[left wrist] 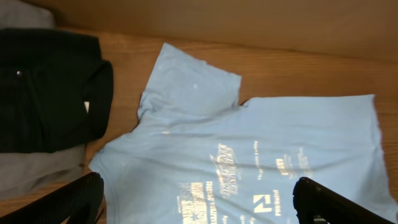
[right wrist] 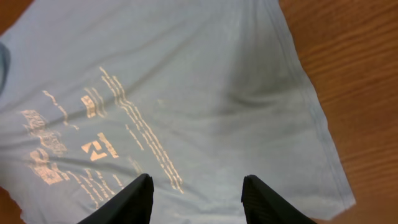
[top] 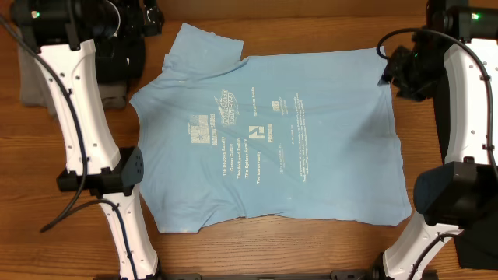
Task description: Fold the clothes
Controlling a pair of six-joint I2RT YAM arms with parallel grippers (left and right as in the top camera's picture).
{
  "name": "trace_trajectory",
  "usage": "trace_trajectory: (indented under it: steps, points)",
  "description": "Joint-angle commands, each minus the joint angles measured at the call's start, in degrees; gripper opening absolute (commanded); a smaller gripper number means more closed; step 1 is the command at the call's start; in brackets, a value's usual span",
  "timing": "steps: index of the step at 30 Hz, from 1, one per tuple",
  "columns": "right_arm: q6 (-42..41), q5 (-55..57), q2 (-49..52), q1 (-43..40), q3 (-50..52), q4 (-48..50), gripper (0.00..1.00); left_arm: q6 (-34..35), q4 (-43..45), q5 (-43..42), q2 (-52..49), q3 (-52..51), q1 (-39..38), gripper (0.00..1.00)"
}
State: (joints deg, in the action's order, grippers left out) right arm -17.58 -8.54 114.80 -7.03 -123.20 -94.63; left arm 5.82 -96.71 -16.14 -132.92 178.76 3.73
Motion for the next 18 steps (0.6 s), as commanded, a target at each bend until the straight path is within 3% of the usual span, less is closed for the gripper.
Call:
trace_trajectory:
  steps: [1, 11, 16, 17, 18]
  points:
    - [0.0, 2.1, -2.9, 0.3, -0.3, -2.0, 0.50, 0.5, -0.1, -2.5, 8.0, -2.0, -0.3, 1.00]
    - [0.0, 2.0, -10.6, 2.7, 1.0, -2.4, 0.50, 0.1, -0.1, -0.4, 28.2, -34.7, -0.9, 1.00]
    - [-2.6, 6.3, -17.6, 8.2, 11.0, -0.9, 0.52, 0.2, -0.1, 0.5, 35.4, -51.7, -1.5, 1.00]
    - [-3.8, 7.8, -19.0, 9.5, 14.0, 1.0, 0.56, 0.1, 0.0, 0.8, 36.4, -54.5, -1.9, 1.00]
    - [-3.9, 8.5, -20.3, 10.5, 17.0, 3.4, 0.73, 0.2, 0.1, 1.3, 37.3, -57.7, -2.5, 1.00]
